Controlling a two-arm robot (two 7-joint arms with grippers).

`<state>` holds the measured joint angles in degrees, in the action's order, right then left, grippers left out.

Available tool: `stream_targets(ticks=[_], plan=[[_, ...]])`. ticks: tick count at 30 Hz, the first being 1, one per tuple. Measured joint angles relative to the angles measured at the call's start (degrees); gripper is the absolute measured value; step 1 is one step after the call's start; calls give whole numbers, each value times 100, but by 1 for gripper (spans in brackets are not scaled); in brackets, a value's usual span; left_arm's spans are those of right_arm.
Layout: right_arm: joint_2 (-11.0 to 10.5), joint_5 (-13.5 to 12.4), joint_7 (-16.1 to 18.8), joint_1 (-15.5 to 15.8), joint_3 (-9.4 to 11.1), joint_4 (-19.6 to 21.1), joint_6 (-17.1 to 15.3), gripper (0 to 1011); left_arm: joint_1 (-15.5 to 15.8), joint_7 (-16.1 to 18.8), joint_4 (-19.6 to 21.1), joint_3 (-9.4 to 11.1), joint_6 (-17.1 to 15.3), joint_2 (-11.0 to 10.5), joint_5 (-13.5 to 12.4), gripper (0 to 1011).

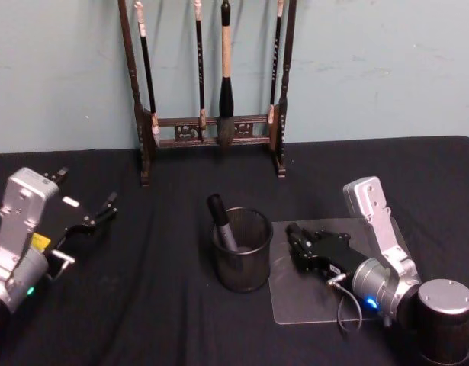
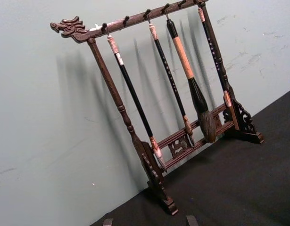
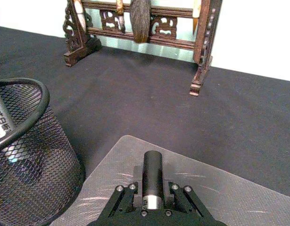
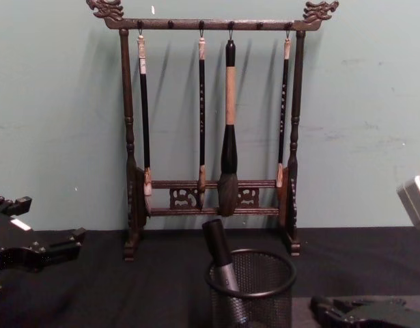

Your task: Pick up the water-based marker from the table and place it into the pen holder.

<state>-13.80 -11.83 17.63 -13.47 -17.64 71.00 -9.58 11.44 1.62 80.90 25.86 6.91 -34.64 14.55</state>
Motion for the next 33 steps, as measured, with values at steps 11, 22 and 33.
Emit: stream_targets(ticks=[11,22,33], plan=[[-16,-165,117,30,44,17,189,250,0,0,0,0,0,0,0,1009],[-52,-290,181,59,47,66,333,250,-1,0,0,0,0,0,0,1009],[-101,-387,245,101,51,127,579,250,0,0,0,0,0,0,0,1009]])
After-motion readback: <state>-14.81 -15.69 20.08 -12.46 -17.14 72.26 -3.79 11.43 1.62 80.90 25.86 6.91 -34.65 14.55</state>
